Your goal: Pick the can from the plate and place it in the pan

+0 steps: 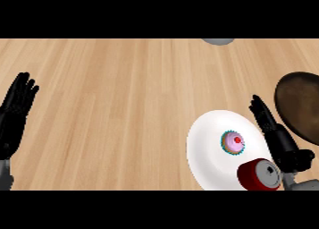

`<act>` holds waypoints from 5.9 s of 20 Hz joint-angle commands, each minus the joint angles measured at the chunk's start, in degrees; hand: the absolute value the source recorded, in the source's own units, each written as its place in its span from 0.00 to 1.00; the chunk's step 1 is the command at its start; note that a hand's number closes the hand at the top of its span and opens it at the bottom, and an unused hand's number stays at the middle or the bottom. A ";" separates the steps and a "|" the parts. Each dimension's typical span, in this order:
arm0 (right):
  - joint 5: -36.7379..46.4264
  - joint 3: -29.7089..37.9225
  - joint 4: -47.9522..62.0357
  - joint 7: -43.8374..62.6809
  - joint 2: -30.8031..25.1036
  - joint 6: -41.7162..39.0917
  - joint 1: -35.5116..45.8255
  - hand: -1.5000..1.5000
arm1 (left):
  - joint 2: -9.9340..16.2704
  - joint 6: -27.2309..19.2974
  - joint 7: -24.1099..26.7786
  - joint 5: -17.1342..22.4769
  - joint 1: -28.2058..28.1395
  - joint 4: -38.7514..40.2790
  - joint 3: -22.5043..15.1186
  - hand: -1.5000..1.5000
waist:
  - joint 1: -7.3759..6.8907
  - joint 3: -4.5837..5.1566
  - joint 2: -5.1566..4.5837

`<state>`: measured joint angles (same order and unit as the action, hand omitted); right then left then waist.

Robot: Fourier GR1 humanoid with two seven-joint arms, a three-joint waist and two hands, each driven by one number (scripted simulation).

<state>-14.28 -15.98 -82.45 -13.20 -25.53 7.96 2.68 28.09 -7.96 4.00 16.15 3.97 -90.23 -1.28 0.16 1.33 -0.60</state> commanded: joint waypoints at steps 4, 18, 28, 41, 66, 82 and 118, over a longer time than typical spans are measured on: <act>-12.31 -1.80 -9.93 2.18 -2.89 -21.57 9.92 1.00 | -2.30 -1.56 -5.75 1.67 2.80 0.53 -0.53 0.50 | -0.85 -1.40 0.52; 1.67 19.52 2.95 -28.53 -33.46 -46.93 7.54 0.00 | -7.94 -4.87 -12.94 1.55 4.93 1.46 -3.40 0.50 | -0.16 -1.46 0.41; 13.86 11.70 -8.27 -21.26 -37.05 -42.65 16.50 0.00 | -8.47 -4.26 -13.15 0.37 3.77 -0.08 -3.24 0.50 | -1.42 -1.31 0.47; 30.72 -4.09 -23.07 -9.87 -41.41 -51.14 20.35 0.00 | -9.86 -3.89 -14.07 -0.78 7.38 3.19 -2.75 0.50 | -0.75 -1.25 0.46; 58.25 -4.88 -39.61 -1.88 -27.99 -49.52 5.90 0.00 | -12.87 0.07 -13.05 -3.42 4.33 1.91 1.42 0.50 | -0.48 -1.32 0.53; 72.81 -10.89 -31.13 -2.80 -16.38 -50.63 7.30 0.00 | -16.73 -1.14 -16.42 -8.56 5.78 0.17 0.35 0.50 | -0.36 -1.34 0.55; 77.32 -2.12 -24.34 -10.94 -1.25 -38.27 2.03 1.00 | -17.79 3.66 -15.94 -9.12 3.73 -0.81 6.49 0.50 | 0.17 -1.33 0.67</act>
<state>63.94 -21.92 -105.61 -27.50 -29.89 -32.07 6.46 10.41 -4.03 -12.83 7.36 8.24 -91.33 4.67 0.16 0.03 0.08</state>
